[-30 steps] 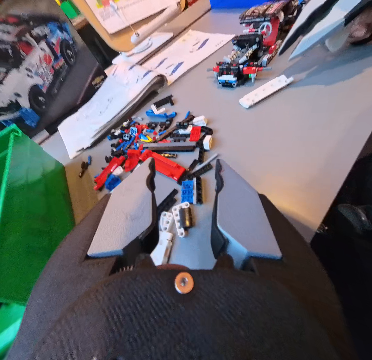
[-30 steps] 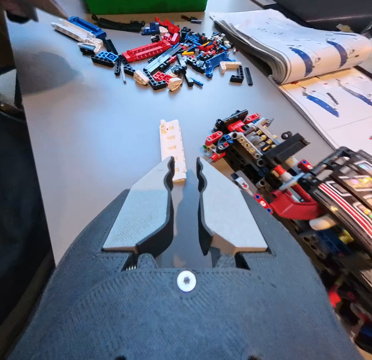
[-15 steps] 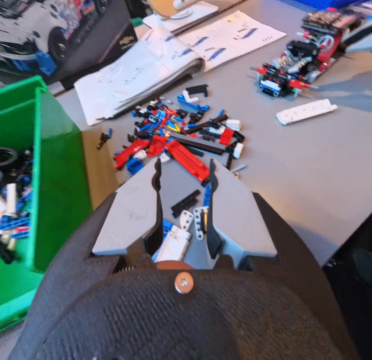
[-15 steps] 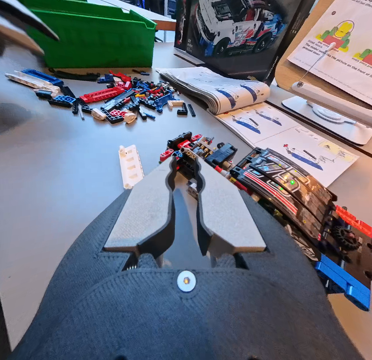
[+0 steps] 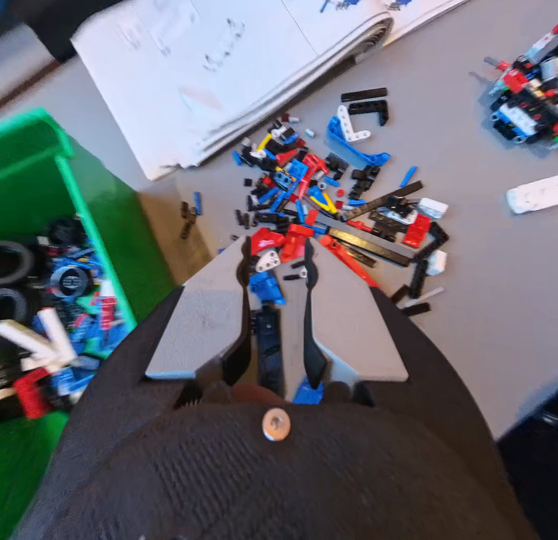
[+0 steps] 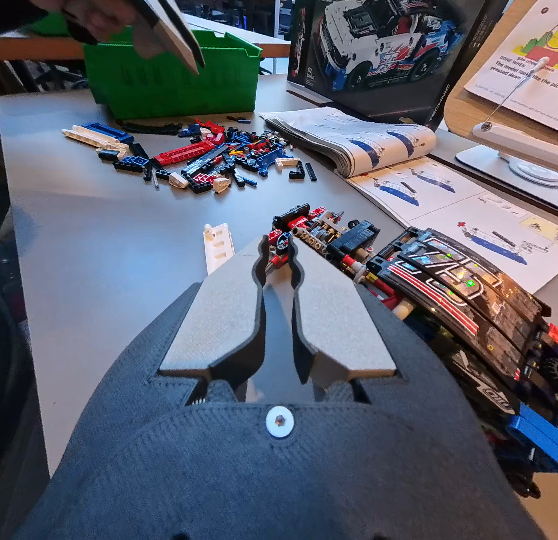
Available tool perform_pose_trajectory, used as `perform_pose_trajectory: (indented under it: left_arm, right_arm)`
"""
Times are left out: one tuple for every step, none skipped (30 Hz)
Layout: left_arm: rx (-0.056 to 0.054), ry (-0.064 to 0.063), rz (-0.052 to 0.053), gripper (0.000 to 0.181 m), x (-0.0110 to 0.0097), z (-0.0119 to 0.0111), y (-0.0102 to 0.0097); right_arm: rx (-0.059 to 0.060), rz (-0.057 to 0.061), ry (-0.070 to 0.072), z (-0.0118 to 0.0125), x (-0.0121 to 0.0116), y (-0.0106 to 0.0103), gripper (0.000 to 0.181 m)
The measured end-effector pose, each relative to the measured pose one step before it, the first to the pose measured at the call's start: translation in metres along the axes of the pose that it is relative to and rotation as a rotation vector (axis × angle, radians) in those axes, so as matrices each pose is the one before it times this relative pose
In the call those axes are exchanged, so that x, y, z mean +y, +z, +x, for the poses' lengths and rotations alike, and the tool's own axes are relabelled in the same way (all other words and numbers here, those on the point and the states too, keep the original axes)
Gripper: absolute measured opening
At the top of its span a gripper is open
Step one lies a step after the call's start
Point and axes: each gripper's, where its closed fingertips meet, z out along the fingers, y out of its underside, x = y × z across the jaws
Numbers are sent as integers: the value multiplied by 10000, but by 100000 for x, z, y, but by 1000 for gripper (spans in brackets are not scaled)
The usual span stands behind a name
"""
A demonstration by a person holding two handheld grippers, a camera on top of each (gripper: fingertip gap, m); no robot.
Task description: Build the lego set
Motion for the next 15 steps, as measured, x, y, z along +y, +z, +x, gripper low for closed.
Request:
perform_pose_trajectory:
  left_arm:
    - [484,-433,-45,34,303,709,373]
    - [390,-376,56,34,317,679,225]
    - [262,-233,58,35,443,616,85]
    - [60,-43,23,39,561,413,-46]
    - [-140,68,-16,42,663,165,-180]
    - [-230,142,-54,44,758,68,-315]
    - [-272,207,-72,46,839,40,-415]
    - [-306,221,-86,47,929,-15,-484]
    - [-289,204,-64,47,962,-9,-494]
    - [-245,144,-22,47,974,20,-463]
    - [-168,40,-8,47,987,71,-389]
    - [-38,-38,-5,48,1010,212,-279]
    - [63,-87,-7,48,1014,305,-165]
    - [91,-108,-4,50,974,308,-71]
    - [78,-90,-18,52,950,256,-23]
  right_arm:
    - [-21,18,-35,-71,-13,-53,10]
    - [-51,36,-44,-136,-37,-90,10]
    - [-38,40,-37,-124,-33,-127,10]
    - [-19,27,-22,-95,-24,-103,10]
    - [-23,12,-10,-76,3,-83,10]
    - [-24,10,6,-54,1,-56,10]
    - [-28,15,26,-9,-19,-21,10]
    - [-42,17,51,2,-11,-6,10]
    - [-55,-7,81,32,13,32,10]
    - [-52,-30,111,73,41,79,10]
    - [-24,-2,124,153,-10,106,10]
    - [5,61,122,213,-114,118,9]
    - [11,78,123,208,-152,135,9]
    - [1,36,106,173,-91,164,8]
    - [-14,13,40,101,-56,170,8]
